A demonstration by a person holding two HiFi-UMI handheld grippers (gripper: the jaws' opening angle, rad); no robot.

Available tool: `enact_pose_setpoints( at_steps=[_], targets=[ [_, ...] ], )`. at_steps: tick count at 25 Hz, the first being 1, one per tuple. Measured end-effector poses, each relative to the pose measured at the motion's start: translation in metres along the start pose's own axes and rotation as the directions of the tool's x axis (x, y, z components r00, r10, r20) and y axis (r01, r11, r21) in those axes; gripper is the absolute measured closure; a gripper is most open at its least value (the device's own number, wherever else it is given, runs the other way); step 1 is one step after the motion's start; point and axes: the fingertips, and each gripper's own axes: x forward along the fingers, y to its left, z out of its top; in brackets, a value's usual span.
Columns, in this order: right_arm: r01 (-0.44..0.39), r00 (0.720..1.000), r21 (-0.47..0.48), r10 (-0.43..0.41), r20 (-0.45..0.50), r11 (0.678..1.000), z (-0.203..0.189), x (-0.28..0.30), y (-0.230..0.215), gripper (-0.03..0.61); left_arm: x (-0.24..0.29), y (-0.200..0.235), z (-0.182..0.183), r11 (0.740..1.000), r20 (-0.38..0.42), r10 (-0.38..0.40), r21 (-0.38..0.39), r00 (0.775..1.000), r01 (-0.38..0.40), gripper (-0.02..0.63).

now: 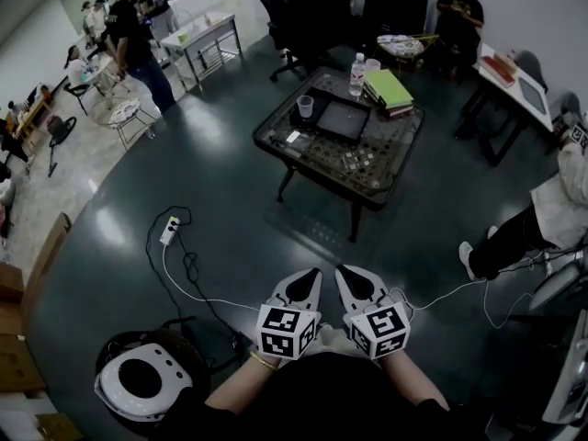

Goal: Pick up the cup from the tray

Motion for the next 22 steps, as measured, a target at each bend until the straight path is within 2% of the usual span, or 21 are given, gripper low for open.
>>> enact_pose_setpoints(
  at_steps=[6,10,22],
  targets=[
    [-0.004,1.0,0.035,0.004,-0.003,0.999,-0.003,0.003,0.001,0.568,0.001,0.006,0.001,1.0,-0.004,0.014,-0.002,1.0,-0.014,0.602],
    [0.006,1.0,0.04,-0.006,-0.002,0.999,-0.003,0.017,-0.016,0.568,0.022,0.015,0.004,1.0,-0.01,0.009,0.003,1.0,-0.009,0.603],
    [0.04,0.999,0.035,-0.039,-0.01,0.999,0.031,0.104,-0.058,0.568,0.084,0.078,0.054,0.999,-0.032,-0.021,0.04,0.999,0.022,0.603]
  ],
)
